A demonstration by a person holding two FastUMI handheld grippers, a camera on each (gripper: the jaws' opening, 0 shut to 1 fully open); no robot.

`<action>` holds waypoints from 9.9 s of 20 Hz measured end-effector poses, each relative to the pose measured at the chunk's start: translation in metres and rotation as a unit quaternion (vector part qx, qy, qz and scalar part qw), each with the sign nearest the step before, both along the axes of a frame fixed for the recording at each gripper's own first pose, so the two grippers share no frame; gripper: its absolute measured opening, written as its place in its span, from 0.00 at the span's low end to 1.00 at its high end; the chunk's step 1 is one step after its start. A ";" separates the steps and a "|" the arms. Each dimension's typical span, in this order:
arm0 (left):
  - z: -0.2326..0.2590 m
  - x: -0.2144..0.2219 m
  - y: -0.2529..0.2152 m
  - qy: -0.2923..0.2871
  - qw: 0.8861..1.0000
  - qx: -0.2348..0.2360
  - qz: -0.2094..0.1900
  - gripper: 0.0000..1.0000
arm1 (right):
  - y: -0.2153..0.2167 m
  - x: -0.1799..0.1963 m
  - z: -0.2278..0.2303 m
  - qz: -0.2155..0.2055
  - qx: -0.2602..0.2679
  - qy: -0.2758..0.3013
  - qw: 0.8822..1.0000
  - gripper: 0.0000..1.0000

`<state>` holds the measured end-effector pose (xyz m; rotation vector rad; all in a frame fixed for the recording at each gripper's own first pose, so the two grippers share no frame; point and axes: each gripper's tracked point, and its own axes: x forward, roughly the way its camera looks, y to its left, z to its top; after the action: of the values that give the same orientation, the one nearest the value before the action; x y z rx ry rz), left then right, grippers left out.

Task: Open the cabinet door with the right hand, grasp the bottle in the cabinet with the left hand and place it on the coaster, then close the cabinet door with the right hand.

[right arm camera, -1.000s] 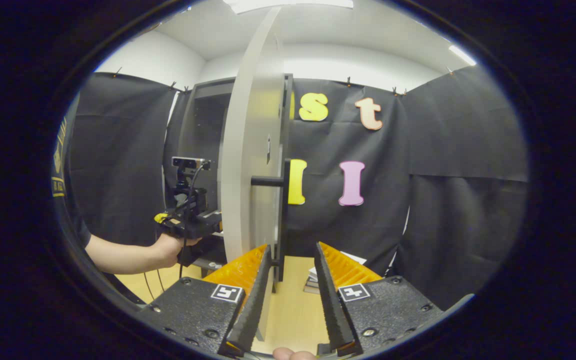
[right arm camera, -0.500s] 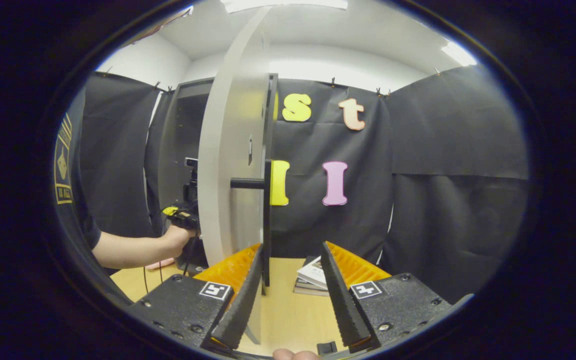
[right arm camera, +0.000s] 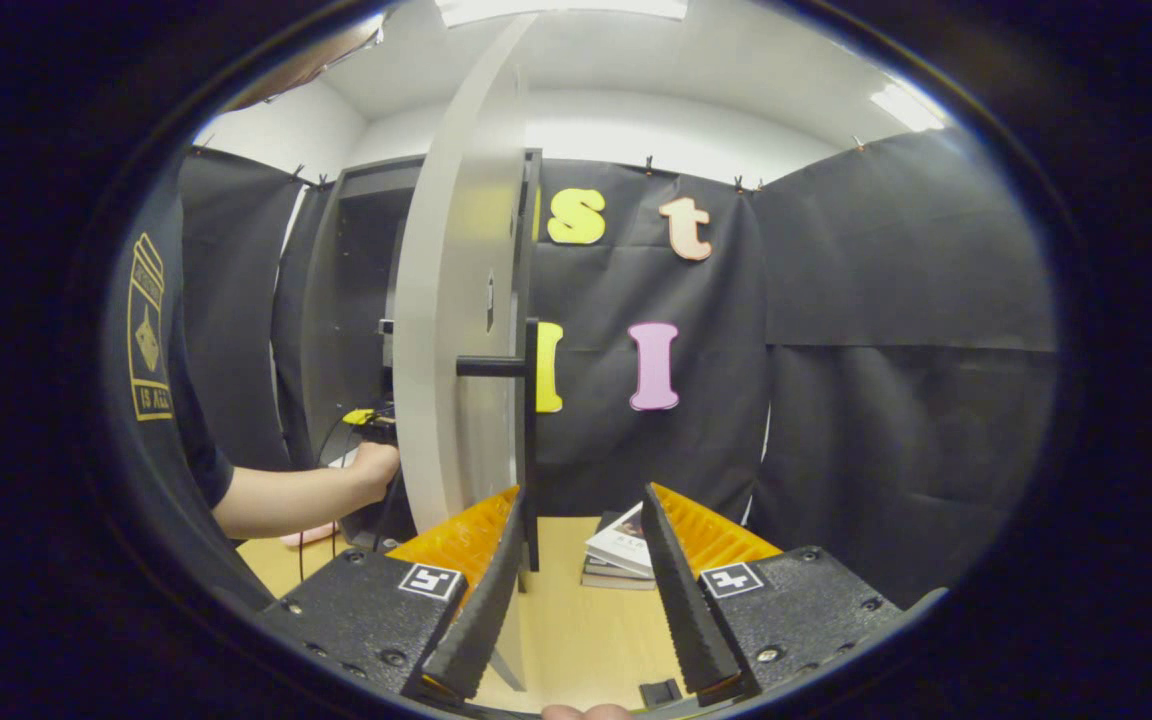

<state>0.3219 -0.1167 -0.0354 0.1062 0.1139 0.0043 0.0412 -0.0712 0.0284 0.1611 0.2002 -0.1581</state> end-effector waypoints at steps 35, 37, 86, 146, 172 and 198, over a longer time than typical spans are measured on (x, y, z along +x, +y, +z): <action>0.043 -0.305 0.113 -0.031 0.993 -0.012 0.110 0.74 | 0.002 -0.021 -0.036 0.137 0.063 -0.024 0.988 0.96; 0.024 -0.336 0.136 -0.025 0.990 -0.013 0.135 0.74 | 0.011 -0.026 -0.043 0.153 0.064 -0.015 0.986 0.96; -0.247 -0.428 0.264 0.034 0.963 -0.034 0.266 0.96 | 0.131 -0.088 -0.291 0.245 -0.029 0.335 0.909 1.00; -0.005 -0.354 0.090 0.051 0.991 -0.041 -0.116 0.94 | 0.061 0.025 -0.024 -0.017 0.025 0.021 0.999 0.96; 0.008 -0.370 0.180 0.053 0.997 0.023 0.053 0.95 | 0.238 0.160 -0.032 0.326 0.090 0.019 0.941 0.97; 0.047 -0.315 0.080 0.008 1.000 -0.019 0.015 0.96 | 0.122 0.175 -0.042 0.131 0.051 0.008 0.990 0.97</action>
<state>0.0065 -0.0365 0.0118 0.0672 0.1321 0.0306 0.2164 0.0513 -0.0134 0.2333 0.2432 0.1125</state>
